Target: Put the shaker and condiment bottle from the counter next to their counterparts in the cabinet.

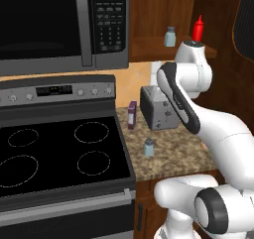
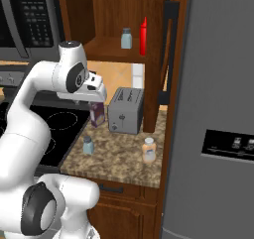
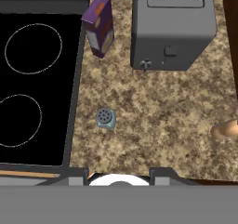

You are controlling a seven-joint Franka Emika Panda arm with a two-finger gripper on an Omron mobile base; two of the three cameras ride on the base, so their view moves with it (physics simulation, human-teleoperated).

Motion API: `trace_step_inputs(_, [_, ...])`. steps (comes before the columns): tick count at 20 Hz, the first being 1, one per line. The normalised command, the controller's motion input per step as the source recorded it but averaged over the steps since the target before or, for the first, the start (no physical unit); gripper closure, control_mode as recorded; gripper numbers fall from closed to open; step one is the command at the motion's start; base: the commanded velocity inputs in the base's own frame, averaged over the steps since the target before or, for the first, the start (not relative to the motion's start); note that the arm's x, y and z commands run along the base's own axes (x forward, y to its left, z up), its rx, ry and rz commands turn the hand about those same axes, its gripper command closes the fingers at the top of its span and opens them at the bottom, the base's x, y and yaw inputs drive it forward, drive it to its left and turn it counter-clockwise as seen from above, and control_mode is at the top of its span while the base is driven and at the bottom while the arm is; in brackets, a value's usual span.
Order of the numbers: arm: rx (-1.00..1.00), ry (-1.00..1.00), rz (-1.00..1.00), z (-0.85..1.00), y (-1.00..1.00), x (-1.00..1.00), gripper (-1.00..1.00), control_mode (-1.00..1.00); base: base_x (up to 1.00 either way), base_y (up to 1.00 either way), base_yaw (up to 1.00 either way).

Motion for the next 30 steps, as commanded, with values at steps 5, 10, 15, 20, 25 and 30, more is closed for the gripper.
trace_step_inputs(5, [-0.03,0.00,0.00,-0.27,0.07,-0.39,-1.00,-1.00,0.00,0.00,0.00])
trace_step_inputs(10, [-0.04,0.00,0.00,-0.62,0.26,-0.75,-1.00,-1.00,0.00,0.00,0.00])
trace_step_inputs(15, [-0.02,0.14,0.00,-0.74,0.26,-0.05,-1.00,-1.00,0.00,0.00,0.00])
trace_step_inputs(20, [-0.02,0.10,0.00,-0.64,0.17,0.20,-1.00,-1.00,0.00,0.00,0.00])
trace_step_inputs(25, [-0.09,-0.11,0.00,-0.45,0.07,0.43,-1.00,-1.00,0.00,0.00,0.00])
trace_step_inputs(30, [-0.20,-0.43,0.00,-0.85,0.00,0.03,-1.00,-1.00,0.00,0.00,0.00])
